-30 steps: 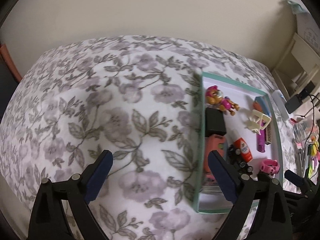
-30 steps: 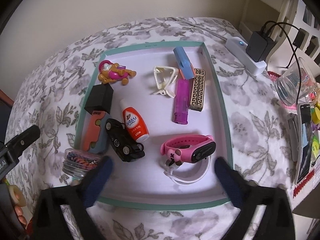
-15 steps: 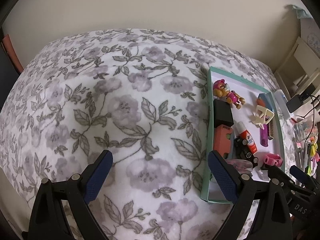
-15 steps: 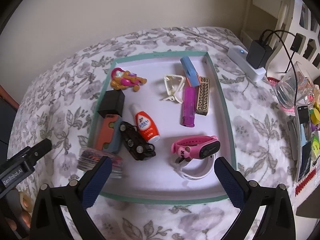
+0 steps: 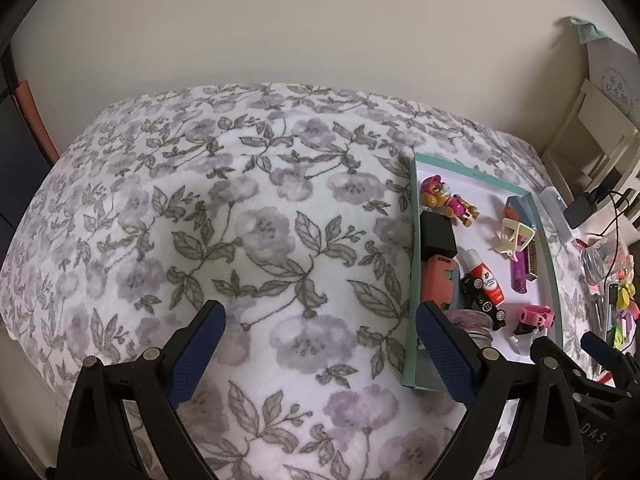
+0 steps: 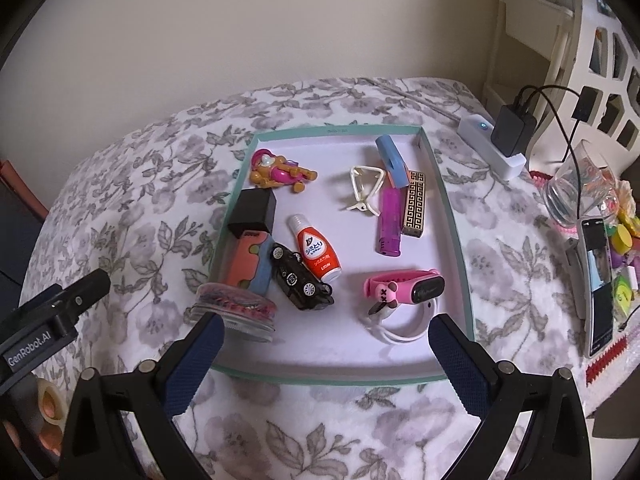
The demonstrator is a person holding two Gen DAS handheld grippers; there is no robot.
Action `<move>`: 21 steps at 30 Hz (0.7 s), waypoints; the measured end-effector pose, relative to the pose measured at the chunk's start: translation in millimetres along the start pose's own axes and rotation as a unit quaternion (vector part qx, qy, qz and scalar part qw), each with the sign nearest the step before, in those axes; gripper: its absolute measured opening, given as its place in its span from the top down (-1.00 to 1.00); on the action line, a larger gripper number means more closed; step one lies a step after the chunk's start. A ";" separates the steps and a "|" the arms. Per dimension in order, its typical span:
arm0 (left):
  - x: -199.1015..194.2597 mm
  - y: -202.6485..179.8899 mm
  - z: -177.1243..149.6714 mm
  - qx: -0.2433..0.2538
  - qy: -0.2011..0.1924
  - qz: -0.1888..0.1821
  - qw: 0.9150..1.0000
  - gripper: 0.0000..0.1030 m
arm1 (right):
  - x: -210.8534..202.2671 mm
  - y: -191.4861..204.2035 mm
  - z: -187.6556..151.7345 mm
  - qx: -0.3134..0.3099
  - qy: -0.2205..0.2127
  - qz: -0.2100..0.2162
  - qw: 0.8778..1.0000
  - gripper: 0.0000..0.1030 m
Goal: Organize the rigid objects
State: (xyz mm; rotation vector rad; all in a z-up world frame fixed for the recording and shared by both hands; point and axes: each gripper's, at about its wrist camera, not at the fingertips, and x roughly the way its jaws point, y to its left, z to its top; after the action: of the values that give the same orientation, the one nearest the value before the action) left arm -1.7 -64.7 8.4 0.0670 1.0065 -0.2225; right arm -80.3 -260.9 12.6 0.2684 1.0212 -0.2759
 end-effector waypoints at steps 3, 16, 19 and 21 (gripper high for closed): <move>-8.0 -1.1 -1.4 0.006 -0.010 0.006 1.000 -0.87 | -4.3 1.9 -2.1 -0.002 -0.003 0.000 1.000 -1.00; -27.9 -7.4 -15.3 0.040 -0.026 0.023 0.999 -0.87 | -17.7 4.0 -10.6 -0.003 -0.018 -0.001 1.000 -1.00; -29.9 -6.5 -18.3 0.041 -0.024 0.031 0.998 -0.87 | -20.7 4.7 -12.4 -0.002 -0.022 0.000 1.000 -1.00; -30.2 -5.4 -19.7 0.040 -0.022 0.034 0.998 -0.87 | -22.2 4.8 -13.5 -0.002 -0.023 0.001 1.000 -1.00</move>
State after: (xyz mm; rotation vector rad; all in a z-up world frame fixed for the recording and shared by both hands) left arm -34.8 -62.2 23.7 0.1689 0.9502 -0.2016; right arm -100.4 -249.5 25.5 0.2575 0.9759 -0.2770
